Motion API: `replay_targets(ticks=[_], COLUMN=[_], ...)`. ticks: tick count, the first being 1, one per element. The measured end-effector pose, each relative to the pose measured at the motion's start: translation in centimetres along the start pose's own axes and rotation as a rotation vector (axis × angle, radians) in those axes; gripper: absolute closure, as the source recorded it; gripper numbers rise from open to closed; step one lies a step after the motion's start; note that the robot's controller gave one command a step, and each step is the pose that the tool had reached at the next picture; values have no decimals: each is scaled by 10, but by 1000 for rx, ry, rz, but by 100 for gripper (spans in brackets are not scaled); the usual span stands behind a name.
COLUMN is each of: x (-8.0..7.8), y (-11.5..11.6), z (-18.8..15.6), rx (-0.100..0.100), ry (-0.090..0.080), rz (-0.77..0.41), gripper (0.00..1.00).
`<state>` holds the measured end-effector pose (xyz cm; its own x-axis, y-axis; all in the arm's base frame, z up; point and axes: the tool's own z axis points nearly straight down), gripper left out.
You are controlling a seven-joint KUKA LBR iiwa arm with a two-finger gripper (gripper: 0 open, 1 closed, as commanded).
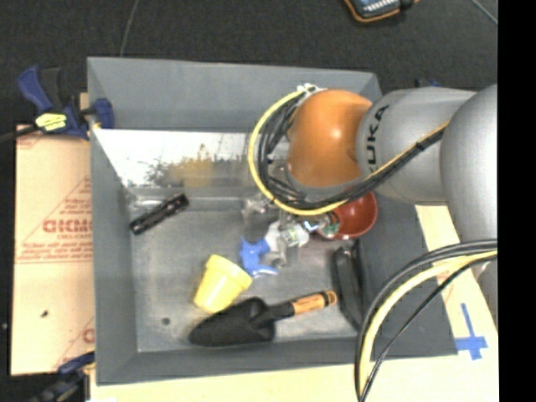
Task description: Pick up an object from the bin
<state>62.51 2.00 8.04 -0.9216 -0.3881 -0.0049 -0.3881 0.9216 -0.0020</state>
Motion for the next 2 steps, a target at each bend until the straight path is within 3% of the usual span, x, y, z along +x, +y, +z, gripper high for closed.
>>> replay_targets(ticks=[1, 2], x=[4, 2], y=[-4, -4], z=[8, 10], rx=[0, 1], ry=[-4, -7], rz=[-71, -44], gripper=[0, 0])
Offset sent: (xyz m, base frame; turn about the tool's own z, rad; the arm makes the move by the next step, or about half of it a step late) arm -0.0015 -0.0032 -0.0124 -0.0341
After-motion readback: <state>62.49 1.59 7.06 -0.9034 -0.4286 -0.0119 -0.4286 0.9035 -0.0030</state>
